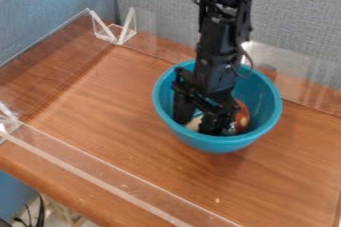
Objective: Remove the mushroom from inside the blue bowl and put it on the table
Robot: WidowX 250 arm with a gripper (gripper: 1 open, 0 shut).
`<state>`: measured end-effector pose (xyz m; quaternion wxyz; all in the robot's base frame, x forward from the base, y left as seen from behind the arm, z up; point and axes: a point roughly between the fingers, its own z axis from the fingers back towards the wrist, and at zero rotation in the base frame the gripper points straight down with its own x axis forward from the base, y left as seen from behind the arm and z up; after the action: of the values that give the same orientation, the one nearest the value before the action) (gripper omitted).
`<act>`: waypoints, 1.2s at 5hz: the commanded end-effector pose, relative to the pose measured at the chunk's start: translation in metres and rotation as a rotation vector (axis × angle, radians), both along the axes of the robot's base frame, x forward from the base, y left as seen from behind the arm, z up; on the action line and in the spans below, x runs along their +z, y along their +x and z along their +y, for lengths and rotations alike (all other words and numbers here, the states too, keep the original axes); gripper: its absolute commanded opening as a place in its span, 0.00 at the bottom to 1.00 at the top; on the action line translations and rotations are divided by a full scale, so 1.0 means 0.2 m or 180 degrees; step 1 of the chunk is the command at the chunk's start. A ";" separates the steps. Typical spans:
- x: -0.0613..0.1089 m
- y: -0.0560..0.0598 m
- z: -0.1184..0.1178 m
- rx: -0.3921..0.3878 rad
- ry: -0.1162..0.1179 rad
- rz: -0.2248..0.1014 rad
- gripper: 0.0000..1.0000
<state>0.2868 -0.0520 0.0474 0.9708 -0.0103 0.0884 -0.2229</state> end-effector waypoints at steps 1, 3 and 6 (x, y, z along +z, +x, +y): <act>0.03 0.05 -0.01 -0.0184 -0.0042 -0.0153 0.00; 0.11 0.12 0.01 -0.0284 -0.0077 -0.0218 0.00; 0.15 0.12 0.06 -0.0417 -0.0138 -0.0340 0.00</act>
<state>0.3049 -0.0401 0.0545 0.9562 -0.0195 0.0690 -0.2837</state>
